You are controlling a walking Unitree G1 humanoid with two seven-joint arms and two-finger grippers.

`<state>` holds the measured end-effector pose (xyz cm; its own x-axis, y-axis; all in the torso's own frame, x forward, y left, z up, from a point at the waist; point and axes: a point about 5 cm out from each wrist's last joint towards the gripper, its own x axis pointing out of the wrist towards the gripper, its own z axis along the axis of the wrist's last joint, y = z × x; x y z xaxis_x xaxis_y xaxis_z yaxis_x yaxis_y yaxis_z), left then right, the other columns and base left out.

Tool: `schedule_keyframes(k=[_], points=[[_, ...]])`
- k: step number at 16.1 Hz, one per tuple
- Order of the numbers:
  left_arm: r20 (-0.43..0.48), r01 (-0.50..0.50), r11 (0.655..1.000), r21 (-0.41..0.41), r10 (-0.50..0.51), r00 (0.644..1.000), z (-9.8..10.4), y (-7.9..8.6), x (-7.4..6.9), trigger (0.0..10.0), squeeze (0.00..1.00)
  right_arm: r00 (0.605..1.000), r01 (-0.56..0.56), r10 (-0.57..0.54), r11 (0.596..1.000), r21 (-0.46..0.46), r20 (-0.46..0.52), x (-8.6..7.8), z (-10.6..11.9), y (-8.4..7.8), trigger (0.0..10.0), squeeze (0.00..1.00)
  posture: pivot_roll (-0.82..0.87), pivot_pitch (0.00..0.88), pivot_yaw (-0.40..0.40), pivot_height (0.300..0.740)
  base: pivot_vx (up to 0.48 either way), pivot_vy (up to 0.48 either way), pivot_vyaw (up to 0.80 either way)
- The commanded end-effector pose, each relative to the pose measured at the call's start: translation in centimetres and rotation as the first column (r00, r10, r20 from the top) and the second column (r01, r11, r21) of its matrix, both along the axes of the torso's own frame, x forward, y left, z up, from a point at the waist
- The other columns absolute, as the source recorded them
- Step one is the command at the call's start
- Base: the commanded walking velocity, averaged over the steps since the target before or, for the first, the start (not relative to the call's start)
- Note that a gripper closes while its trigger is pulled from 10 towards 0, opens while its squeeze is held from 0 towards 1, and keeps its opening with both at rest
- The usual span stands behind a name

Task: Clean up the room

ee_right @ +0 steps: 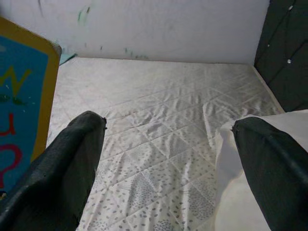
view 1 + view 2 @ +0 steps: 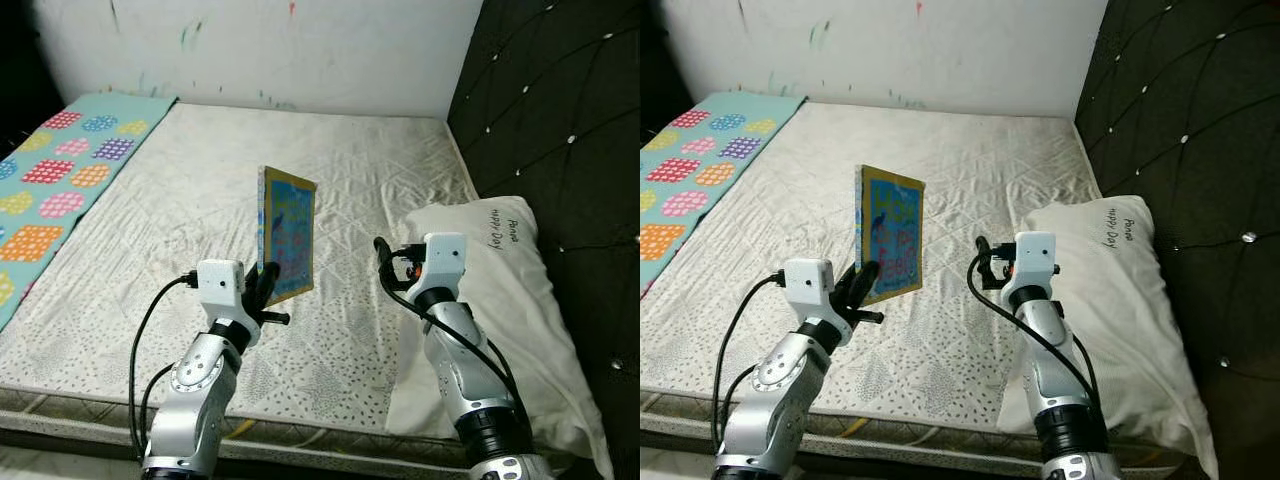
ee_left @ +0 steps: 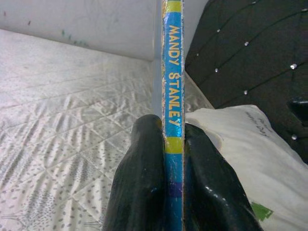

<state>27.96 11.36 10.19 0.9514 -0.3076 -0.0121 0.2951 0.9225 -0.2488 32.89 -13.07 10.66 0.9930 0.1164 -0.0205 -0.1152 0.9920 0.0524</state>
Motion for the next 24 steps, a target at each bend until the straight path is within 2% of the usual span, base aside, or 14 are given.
schedule_keyframes(k=[1, 3, 7, 16, 19, 24], points=[[0.052, 0.001, 1.0, -0.005, -0.001, 0.999, 1.2, -0.2, 0.3, 10.0, 0.0, 1.0, 0.012, -0.012, 1.0, 0.005, -0.003, 0.2, 0.1, -0.3, 10.0, 0.0, -0.11, 0.0, 0.007, 0.74, 0.0, 0.0, -0.8], [0.049, 0.002, 1.0, 0.001, -0.002, 0.999, 1.1, 0.0, 0.4, 10.0, 0.0, 1.0, 0.006, -0.006, 1.0, 0.006, 0.001, 0.4, 0.2, 0.1, 10.0, 0.0, -0.1, 0.0, 0.02, 0.74, 0.0, 0.0, -0.63], [0.061, -0.005, 1.0, 0.009, 0.004, 0.998, 1.4, -0.1, 0.5, 10.0, 0.0, 1.0, -0.01, 0.01, 1.0, -0.002, -0.008, 0.2, -0.2, 0.2, 10.0, 0.0, -0.06, 0.0, 0.008, 0.74, 0.0, 0.0, 0.0], [0.067, -0.014, 1.0, 0.0, 0.014, 0.998, 1.5, -0.5, 1.0, 10.0, 0.0, 0.999, -0.035, 0.035, 0.999, -0.021, 0.021, 1.1, 0.8, 0.4, 10.0, 0.0, -0.06, 0.0, -0.009, 0.74, 0.0, 0.0, 0.0], [0.082, -0.013, 1.0, -0.007, 0.013, 0.997, 1.9, -0.9, 1.6, 10.0, 0.0, 0.999, -0.033, 0.035, 0.999, -0.04, 0.039, 1.6, 1.4, 0.2, 10.0, 0.0, -0.07, 0.0, -0.02, 0.74, 0.0, 0.0, 0.0], [0.116, -0.017, 1.0, -0.022, 0.019, 0.993, 2.7, -1.1, 2.5, 10.0, 0.0, 0.996, -0.049, 0.053, 0.997, -0.056, 0.074, 2.4, 3.0, 0.7, 10.0, 0.0, -0.09, 0.0, -0.039, 0.74, 0.0, 0.0, 0.0]])
